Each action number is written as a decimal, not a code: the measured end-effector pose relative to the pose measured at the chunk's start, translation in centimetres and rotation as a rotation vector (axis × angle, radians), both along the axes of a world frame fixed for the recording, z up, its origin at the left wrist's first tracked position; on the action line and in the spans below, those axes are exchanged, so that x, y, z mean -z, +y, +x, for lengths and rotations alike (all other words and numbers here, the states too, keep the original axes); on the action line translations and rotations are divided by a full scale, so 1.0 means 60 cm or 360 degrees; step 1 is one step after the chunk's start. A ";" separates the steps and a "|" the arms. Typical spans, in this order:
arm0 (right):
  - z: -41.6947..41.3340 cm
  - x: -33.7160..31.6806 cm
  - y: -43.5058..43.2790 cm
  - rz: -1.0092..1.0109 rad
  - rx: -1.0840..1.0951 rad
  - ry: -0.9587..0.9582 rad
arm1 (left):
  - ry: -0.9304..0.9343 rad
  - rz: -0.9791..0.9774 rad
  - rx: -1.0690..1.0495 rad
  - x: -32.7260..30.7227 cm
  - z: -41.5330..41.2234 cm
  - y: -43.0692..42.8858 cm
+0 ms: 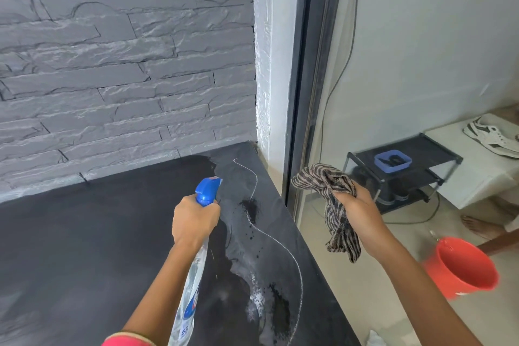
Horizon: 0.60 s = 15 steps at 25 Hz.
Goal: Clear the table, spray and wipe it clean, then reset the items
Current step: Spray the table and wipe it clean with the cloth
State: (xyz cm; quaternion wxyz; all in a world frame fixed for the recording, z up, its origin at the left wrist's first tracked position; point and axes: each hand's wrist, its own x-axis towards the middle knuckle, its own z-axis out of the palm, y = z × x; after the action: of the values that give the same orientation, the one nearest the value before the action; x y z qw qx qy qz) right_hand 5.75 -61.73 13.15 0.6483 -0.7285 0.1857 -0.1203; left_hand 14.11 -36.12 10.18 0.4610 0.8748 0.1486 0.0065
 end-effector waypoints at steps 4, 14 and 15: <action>0.037 -0.002 0.019 -0.0030 -0.0075 0.0032 | 0.0057 0.0034 -0.0057 -0.015 0.036 0.001; 0.173 0.088 0.092 -0.0110 -0.0292 0.0115 | -0.0220 -0.0392 -0.0061 -0.026 0.105 0.057; 0.194 0.108 0.105 -0.0138 -0.0297 0.0140 | -0.0271 -0.0414 -0.0073 -0.030 0.112 0.064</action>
State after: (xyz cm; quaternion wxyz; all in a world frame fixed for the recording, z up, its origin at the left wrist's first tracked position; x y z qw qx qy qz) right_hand 17.40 -55.44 6.66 0.6159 -0.7745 0.1399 -0.0351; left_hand 20.83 -32.30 11.98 0.5812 0.8004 0.1284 0.0719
